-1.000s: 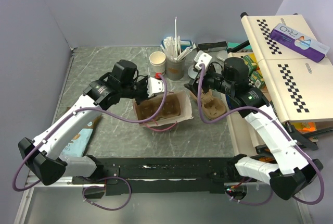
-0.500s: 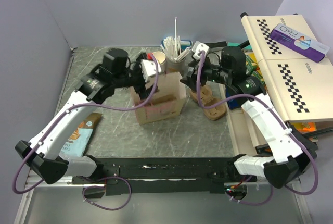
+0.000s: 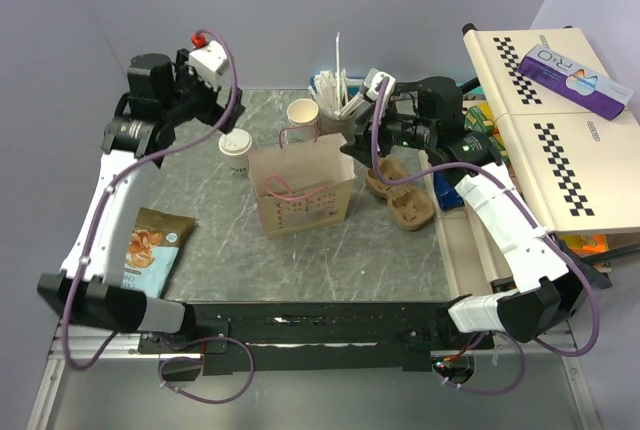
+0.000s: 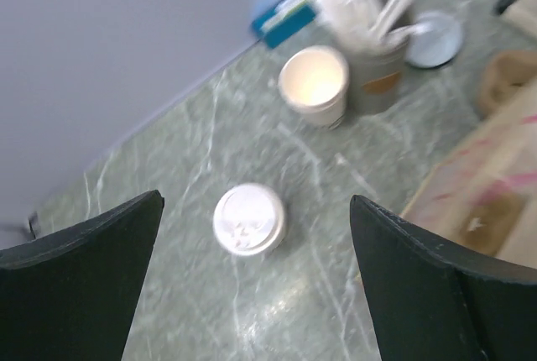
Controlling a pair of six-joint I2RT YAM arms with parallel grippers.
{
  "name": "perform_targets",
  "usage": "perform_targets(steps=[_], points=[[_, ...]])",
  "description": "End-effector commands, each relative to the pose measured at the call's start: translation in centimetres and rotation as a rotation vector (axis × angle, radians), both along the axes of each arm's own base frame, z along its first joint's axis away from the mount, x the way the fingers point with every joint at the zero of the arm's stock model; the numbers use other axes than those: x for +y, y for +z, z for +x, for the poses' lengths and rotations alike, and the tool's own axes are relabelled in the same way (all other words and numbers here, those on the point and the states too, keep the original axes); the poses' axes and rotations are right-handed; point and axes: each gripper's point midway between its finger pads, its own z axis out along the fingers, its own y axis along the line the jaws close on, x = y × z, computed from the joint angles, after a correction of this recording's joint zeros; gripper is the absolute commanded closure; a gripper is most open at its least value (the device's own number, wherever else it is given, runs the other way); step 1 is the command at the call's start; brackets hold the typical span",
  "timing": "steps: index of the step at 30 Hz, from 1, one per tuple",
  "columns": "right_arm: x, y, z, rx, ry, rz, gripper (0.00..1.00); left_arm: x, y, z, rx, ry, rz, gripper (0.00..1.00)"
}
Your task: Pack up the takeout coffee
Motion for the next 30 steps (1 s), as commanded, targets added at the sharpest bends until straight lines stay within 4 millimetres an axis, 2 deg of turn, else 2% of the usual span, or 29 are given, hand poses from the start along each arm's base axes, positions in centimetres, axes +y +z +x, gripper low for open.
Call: perform_targets(steps=[1,2,3,4,5,6,7,8,9,10,11,13,16,21,26,30], points=[[0.0,2.6,-0.1,-0.051,0.011,0.035,0.2,2.2,-1.4,2.7,0.065,-0.006,-0.014,0.01],[-0.1,2.7,0.0,-0.06,0.011,0.03,0.2,2.4,-4.0,3.4,0.145,-0.027,0.012,0.0],[-0.1,2.5,-0.1,-0.051,0.014,0.024,0.2,3.3,-4.8,4.1,0.155,-0.037,0.057,0.01],[-0.2,2.3,-0.1,-0.047,0.013,0.018,0.2,3.5,-4.0,4.8,0.145,-0.057,0.071,0.01],[-0.2,2.2,-0.1,-0.045,0.014,0.015,0.2,3.9,-7.5,5.7,0.266,-0.064,0.093,0.01],[-0.3,2.0,-0.2,-0.035,0.014,0.011,0.2,4.5,-8.3,6.5,0.287,-0.062,0.119,0.0],[-0.3,1.9,-0.4,-0.028,0.02,0.009,0.2,5.0,-6.9,7.5,0.263,-0.049,0.132,0.01],[-0.3,1.9,-0.7,-0.026,0.025,0.008,0.2,5.2,-9.5,8.7,0.348,-0.034,0.136,0.01],[-0.4,1.7,-0.8,-0.012,0.023,0.004,0.2,5.6,-10.0,9.4,0.367,-0.015,0.149,0.01],[-0.4,1.5,-1.1,-0.005,0.026,0.002,0.2,5.8,-9.0,10.2,0.342,-0.008,0.16,0.01],[-0.5,1.5,-1.2,-0.005,0.028,-0.002,0.2,5.8,-11.4,10.6,0.418,-0.018,0.172,0.01],[-0.7,1.1,-1.6,0.012,0.027,-0.014,0.2,5.9,-12.4,11.8,0.434,-0.022,0.186,0.01],[-1.0,0.7,-1.7,0.021,0.021,-0.029,0.2,5.4,-14.2,11.6,0.467,-0.064,0.228,0.01],[-0.8,0.6,-1.4,0.035,0.019,-0.035,0.2,3.8,-17.1,10.2,0.519,-0.119,0.307,0.01],[-0.7,0.2,-1.1,0.046,0.021,-0.04,0.2,3.0,-18.6,10.3,0.565,-0.097,0.308,0.01],[-0.7,-0.1,-1.0,0.053,0.02,-0.04,0.19,3.5,-19.6,10.6,0.584,-0.063,0.347,0.01]])
